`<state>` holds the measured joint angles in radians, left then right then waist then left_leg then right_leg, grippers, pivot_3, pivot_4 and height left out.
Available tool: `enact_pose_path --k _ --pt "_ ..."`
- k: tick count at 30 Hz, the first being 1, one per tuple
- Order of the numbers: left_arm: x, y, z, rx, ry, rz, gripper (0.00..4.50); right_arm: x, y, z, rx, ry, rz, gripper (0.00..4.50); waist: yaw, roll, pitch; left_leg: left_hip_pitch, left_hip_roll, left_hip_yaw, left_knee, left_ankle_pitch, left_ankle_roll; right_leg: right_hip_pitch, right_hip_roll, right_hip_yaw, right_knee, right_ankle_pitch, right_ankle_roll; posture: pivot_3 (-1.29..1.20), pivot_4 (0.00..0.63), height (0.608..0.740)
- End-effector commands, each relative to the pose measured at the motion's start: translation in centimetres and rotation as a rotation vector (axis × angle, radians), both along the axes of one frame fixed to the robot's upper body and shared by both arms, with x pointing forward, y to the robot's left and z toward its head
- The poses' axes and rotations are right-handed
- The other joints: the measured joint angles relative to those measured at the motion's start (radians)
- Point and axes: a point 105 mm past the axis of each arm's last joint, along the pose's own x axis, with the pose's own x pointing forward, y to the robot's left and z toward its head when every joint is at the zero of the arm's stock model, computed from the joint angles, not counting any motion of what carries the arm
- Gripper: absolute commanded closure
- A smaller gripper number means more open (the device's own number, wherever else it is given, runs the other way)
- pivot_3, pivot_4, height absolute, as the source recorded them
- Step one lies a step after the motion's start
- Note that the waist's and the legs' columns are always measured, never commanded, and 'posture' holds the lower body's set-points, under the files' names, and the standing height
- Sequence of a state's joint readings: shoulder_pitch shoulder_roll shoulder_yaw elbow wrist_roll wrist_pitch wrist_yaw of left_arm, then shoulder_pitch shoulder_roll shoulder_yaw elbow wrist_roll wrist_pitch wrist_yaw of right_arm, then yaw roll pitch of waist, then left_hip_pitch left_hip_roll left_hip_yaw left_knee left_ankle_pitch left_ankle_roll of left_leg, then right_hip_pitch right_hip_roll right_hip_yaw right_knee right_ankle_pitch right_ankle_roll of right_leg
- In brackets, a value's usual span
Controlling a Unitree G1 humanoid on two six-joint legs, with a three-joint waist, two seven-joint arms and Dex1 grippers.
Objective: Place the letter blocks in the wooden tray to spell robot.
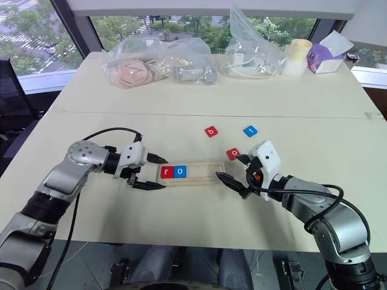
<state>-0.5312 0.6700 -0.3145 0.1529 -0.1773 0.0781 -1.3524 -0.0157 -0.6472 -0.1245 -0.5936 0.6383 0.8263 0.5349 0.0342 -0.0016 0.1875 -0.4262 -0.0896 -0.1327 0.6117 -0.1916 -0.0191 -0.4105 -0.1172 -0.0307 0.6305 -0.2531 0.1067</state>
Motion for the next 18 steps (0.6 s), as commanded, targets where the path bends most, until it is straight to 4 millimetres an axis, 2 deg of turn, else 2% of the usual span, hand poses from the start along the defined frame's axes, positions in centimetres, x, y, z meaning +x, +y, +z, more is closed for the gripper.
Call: enact_pose_path --k 1,8,10,11,15,18 --pt "0.5 -0.2 -0.3 0.037 -0.019 -0.041 1.36 -0.5 0.4 1.0 -0.001 -0.056 0.001 0.00 0.000 0.000 0.000 0.000 0.000 0.000 0.000 0.000 0.000 0.000 0.000 0.000 0.000 0.000 0.000 0.00 0.150 0.740" --pt "0.9 -0.6 -1.5 0.029 0.024 0.001 1.36 -0.4 -0.3 1.2 -0.015 -0.072 -0.043 0.00 0.001 0.000 0.000 0.000 0.000 0.000 0.001 0.000 0.000 0.001 0.001 0.000 0.001 0.001 0.003 0.00 0.150 0.740" --pt "0.7 -0.7 -1.7 0.019 0.059 0.010 0.32 -0.3 -0.2 1.2 -0.016 -0.075 -0.045 0.00 0.001 0.000 0.000 0.000 0.000 0.000 0.002 0.000 0.000 0.001 0.001 0.000 0.001 0.001 0.003 0.00 0.150 0.740" --pt "0.7 -0.8 -1.7 0.013 0.066 0.013 0.03 -0.2 -0.2 1.3 -0.018 -0.076 -0.045 0.00 0.002 0.000 0.000 0.000 0.000 0.000 0.002 0.000 0.000 0.001 0.001 0.000 0.001 0.001 0.003 0.00 0.150 0.740" --pt "1.2 -0.7 -1.5 0.008 0.025 0.052 0.03 0.6 -0.2 1.7 -0.026 -0.086 -0.045 0.00 0.002 0.000 0.000 0.001 0.000 -0.001 0.002 0.000 0.000 0.002 0.001 0.000 0.001 0.001 0.003 0.00 0.150 0.740" --pt "1.5 0.1 -1.2 0.037 -0.017 0.072 0.03 1.9 -0.5 2.0 -0.037 -0.089 -0.083 0.00 0.001 0.000 0.000 0.001 0.000 -0.001 0.002 0.000 0.000 0.002 0.001 0.000 0.001 0.001 0.003 0.00 0.150 0.740"
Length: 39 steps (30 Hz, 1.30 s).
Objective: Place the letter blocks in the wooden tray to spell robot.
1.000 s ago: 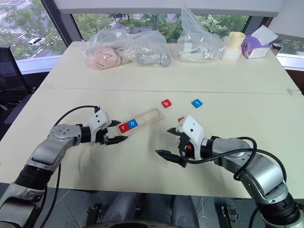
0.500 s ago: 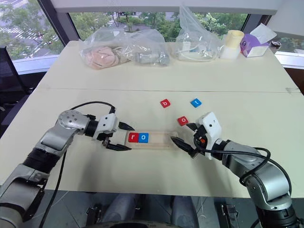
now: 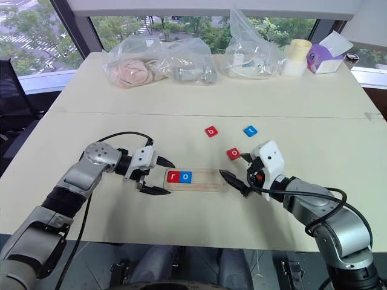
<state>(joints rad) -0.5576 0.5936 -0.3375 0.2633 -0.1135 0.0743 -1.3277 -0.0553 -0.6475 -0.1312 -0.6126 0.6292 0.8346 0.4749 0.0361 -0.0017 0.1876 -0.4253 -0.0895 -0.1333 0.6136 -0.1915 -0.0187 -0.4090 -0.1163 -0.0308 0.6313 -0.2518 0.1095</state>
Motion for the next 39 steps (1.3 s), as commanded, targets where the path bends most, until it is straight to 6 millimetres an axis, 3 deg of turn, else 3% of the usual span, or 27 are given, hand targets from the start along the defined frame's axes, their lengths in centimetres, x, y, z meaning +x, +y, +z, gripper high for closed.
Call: enact_pose_path --k 1,4,7,9,12,24,27,31,32,35,38,39 --pt "0.6 1.2 1.0 0.030 -0.062 0.036 0.03 1.6 -0.3 0.8 -0.016 -0.030 -0.051 0.00 -0.001 0.000 0.000 0.000 0.000 0.000 0.000 0.000 0.000 0.000 0.000 0.000 0.000 0.000 0.000 0.00 0.150 0.740" --pt "0.8 2.5 2.8 0.009 -0.037 0.070 0.03 3.9 0.2 1.0 -0.045 -0.036 -0.108 0.00 -0.016 0.000 0.000 0.000 0.000 0.000 0.000 0.000 0.000 -0.001 0.001 0.000 0.001 0.000 0.000 0.00 0.150 0.740" --pt "1.7 5.3 6.7 -0.143 0.010 0.258 0.03 7.3 3.1 2.1 0.072 -0.030 -0.138 0.00 -0.043 -0.001 0.001 0.000 0.001 0.000 -0.001 0.000 0.000 -0.002 0.003 0.000 0.001 0.001 -0.001 0.00 0.150 0.740" --pt "1.9 7.1 8.1 -0.233 0.039 0.375 0.03 8.6 4.3 2.2 0.106 -0.014 -0.147 0.00 -0.059 -0.001 0.001 0.000 0.002 -0.002 -0.001 0.000 0.000 -0.003 0.004 0.000 0.003 0.002 0.001 0.00 0.150 0.740" --pt "0.9 8.2 9.2 -0.316 0.052 0.474 0.03 10.6 5.6 0.8 0.024 -0.002 -0.150 0.00 -0.059 0.000 0.001 0.000 0.001 -0.002 -0.003 0.000 0.000 -0.004 0.004 0.000 0.004 0.002 0.002 0.00 0.150 0.740" --pt "-3.3 7.2 9.3 -0.386 0.072 0.615 0.03 15.0 9.6 -1.6 -0.078 0.000 -0.087 0.00 -0.057 -0.001 0.002 0.003 0.001 -0.001 -0.003 0.003 -0.004 -0.003 0.005 0.003 0.003 0.005 0.001 0.00 0.150 0.740" --pt "-3.6 7.3 9.0 -0.375 0.071 0.640 0.00 15.4 9.5 -1.9 -0.101 -0.002 -0.101 0.90 -0.054 -0.001 0.002 0.004 0.002 -0.002 -0.003 0.003 -0.005 -0.002 0.006 0.003 0.004 0.005 0.001 0.00 0.150 0.740" --pt "-3.6 7.2 8.8 -0.363 0.067 0.646 0.00 15.3 9.4 -2.0 -0.130 -0.007 -0.101 3.05 -0.056 -0.001 0.001 0.004 0.001 -0.002 -0.003 0.003 -0.005 -0.003 0.006 0.005 0.004 0.005 0.001 0.00 0.150 0.740" --pt "-3.5 7.2 8.7 -0.360 0.065 0.644 0.00 15.3 9.3 -1.9 -0.130 -0.012 -0.106 3.31 -0.056 -0.001 0.001 0.004 0.002 -0.002 -0.004 0.003 -0.005 -0.003 0.006 0.005 0.004 0.005 0.001 0.00 0.150 0.740" --pt "-3.4 6.6 8.8 -0.362 0.064 0.622 0.00 15.4 8.8 -0.9 -0.115 -0.044 -0.134 3.29 -0.055 -0.001 0.001 0.004 0.002 -0.002 -0.004 0.003 -0.005 -0.003 0.007 0.005 0.004 0.005 0.001 0.00 0.150 0.740" --pt "-3.2 4.7 9.2 -0.363 0.037 0.549 0.00 14.6 4.9 3.4 -0.010 -0.151 -0.340 3.29 -0.043 -0.001 0.002 0.002 0.001 -0.003 -0.004 0.003 -0.005 -0.004 0.007 0.005 0.004 0.005 0.001 0.00 0.150 0.740" --pt "-3.2 4.3 9.0 -0.339 0.018 0.533 0.00 13.9 3.7 3.9 0.036 -0.143 -0.415 3.29 -0.041 -0.001 0.002 0.001 0.001 -0.003 -0.003 0.003 -0.005 -0.004 0.006 0.005 0.004 0.005 0.001 0.00 0.150 0.740"
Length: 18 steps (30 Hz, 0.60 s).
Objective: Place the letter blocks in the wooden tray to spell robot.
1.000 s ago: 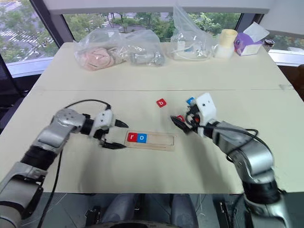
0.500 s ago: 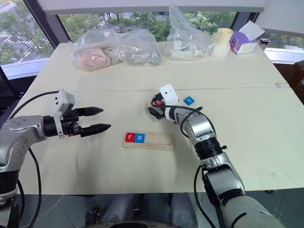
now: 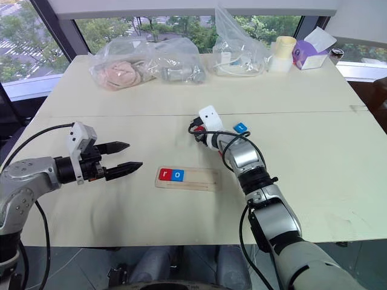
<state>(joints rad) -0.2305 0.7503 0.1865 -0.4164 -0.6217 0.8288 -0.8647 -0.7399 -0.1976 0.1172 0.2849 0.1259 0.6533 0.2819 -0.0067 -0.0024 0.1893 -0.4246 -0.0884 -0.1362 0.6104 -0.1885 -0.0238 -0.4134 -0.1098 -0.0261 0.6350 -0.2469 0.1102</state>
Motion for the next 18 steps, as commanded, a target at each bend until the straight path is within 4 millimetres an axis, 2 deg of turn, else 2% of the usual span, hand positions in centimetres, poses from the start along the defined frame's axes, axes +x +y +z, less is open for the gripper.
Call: enact_pose_path --k 1,5,8,13,18 --pt "-0.3 -1.8 0.5 0.072 -0.092 -0.076 0.00 -1.7 -4.1 4.8 0.149 -0.114 -0.229 3.29 0.000 0.000 0.000 -0.001 0.000 0.000 0.000 0.000 0.000 -0.001 -0.001 0.000 0.000 0.000 0.000 0.00 0.150 0.740" --pt "-0.4 -3.5 0.1 0.070 -0.116 -0.151 0.00 -7.6 -7.2 3.2 0.174 -0.042 -0.393 3.29 -0.002 0.000 -0.002 -0.001 -0.001 0.001 -0.004 0.000 0.000 -0.002 -0.002 0.001 0.000 0.000 0.000 0.00 0.150 0.740" --pt "-0.9 -5.5 0.4 0.034 -0.126 -0.229 0.00 -11.3 -8.4 2.0 0.178 0.031 -0.486 3.29 -0.007 0.001 -0.002 -0.002 0.000 0.001 -0.007 0.000 0.000 -0.006 -0.002 0.002 0.002 0.000 0.000 0.00 0.150 0.740" --pt "-1.3 -7.2 0.1 0.027 -0.112 -0.316 0.00 -14.5 -8.0 0.1 0.196 0.152 -0.533 3.29 -0.012 0.001 -0.002 0.001 0.000 0.007 -0.003 0.000 0.000 -0.011 0.001 0.012 0.011 -0.003 -0.004 0.00 0.150 0.740" --pt "-0.3 -6.9 -0.2 0.048 -0.114 -0.313 0.00 -15.5 -5.6 -2.1 0.299 0.311 -0.509 3.29 -0.008 0.001 -0.002 0.002 0.001 0.007 -0.001 0.000 0.000 -0.011 0.003 0.014 0.011 -0.003 -0.008 0.00 0.150 0.740"
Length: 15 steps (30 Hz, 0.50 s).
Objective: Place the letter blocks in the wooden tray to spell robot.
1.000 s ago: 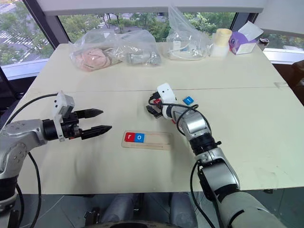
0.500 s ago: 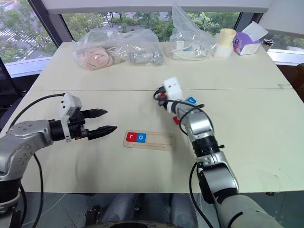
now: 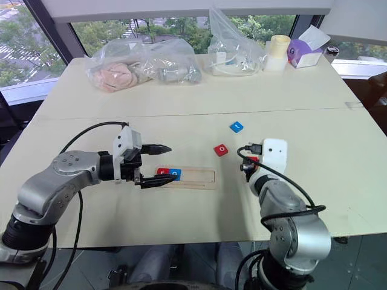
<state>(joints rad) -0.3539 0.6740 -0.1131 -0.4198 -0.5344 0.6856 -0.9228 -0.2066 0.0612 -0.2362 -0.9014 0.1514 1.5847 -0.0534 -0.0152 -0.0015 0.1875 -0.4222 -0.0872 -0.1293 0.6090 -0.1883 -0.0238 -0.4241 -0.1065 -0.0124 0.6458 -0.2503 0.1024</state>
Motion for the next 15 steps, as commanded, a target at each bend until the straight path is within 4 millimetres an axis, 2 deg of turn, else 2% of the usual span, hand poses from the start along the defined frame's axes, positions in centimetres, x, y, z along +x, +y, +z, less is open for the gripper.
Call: enact_pose_path --k 1,3,8,9,10,12,13,15 --pt "0.7 0.4 0.9 0.004 -0.046 -0.001 0.00 -0.7 2.2 -0.8 0.107 0.038 0.031 3.29 0.001 0.000 0.000 0.000 0.000 0.000 0.001 0.000 0.000 0.000 0.001 0.000 0.000 0.001 -0.001 0.00 0.150 0.740" --pt "0.9 0.7 1.0 0.010 -0.051 0.006 0.00 -0.7 2.4 -1.2 0.118 0.057 0.039 3.29 0.001 0.000 0.000 -0.001 0.000 0.000 0.001 0.000 0.000 0.000 0.001 0.000 0.000 0.001 -0.001 0.00 0.150 0.740" --pt "1.0 1.5 0.9 0.026 -0.054 0.032 0.00 -0.6 2.7 -1.7 0.129 0.082 0.052 0.97 0.000 0.000 0.000 -0.002 0.000 0.000 0.000 0.000 0.000 -0.002 0.001 0.001 0.000 0.000 0.000 0.00 0.150 0.740" --pt "1.0 1.6 0.9 0.029 -0.052 0.035 0.00 -0.5 2.5 -1.7 0.124 0.082 0.049 0.37 0.000 0.000 0.000 -0.002 0.000 0.000 -0.001 0.000 0.000 -0.002 0.001 0.001 0.000 0.000 0.000 0.00 0.150 0.740" --pt "0.9 1.7 0.8 0.031 -0.051 0.037 0.00 -0.4 2.2 -1.6 0.114 0.079 0.044 0.06 0.000 0.000 0.000 -0.002 0.000 0.000 -0.001 0.000 0.000 -0.002 0.001 0.001 0.000 0.000 0.000 0.00 0.150 0.740" --pt "0.8 2.0 0.8 0.039 -0.049 0.039 0.00 0.2 1.4 -0.6 0.078 0.036 0.051 0.06 0.000 0.000 0.000 -0.002 0.000 0.000 0.000 0.000 0.000 -0.002 0.001 0.001 0.000 0.000 0.000 0.00 0.150 0.740" --pt "0.6 2.3 1.0 0.045 -0.044 0.025 0.00 1.2 0.3 1.3 0.012 -0.079 0.113 0.06 0.000 0.000 0.000 -0.002 0.000 0.000 0.000 0.000 0.000 -0.002 0.001 0.001 0.000 0.000 0.000 0.00 0.150 0.740" --pt "0.3 2.8 1.5 0.053 -0.032 -0.008 0.00 2.0 0.0 4.1 -0.054 -0.228 0.318 0.06 -0.002 0.002 0.002 -0.003 0.000 0.000 0.001 0.000 0.000 -0.002 0.001 0.001 -0.001 0.000 0.000 0.00 0.150 0.740"
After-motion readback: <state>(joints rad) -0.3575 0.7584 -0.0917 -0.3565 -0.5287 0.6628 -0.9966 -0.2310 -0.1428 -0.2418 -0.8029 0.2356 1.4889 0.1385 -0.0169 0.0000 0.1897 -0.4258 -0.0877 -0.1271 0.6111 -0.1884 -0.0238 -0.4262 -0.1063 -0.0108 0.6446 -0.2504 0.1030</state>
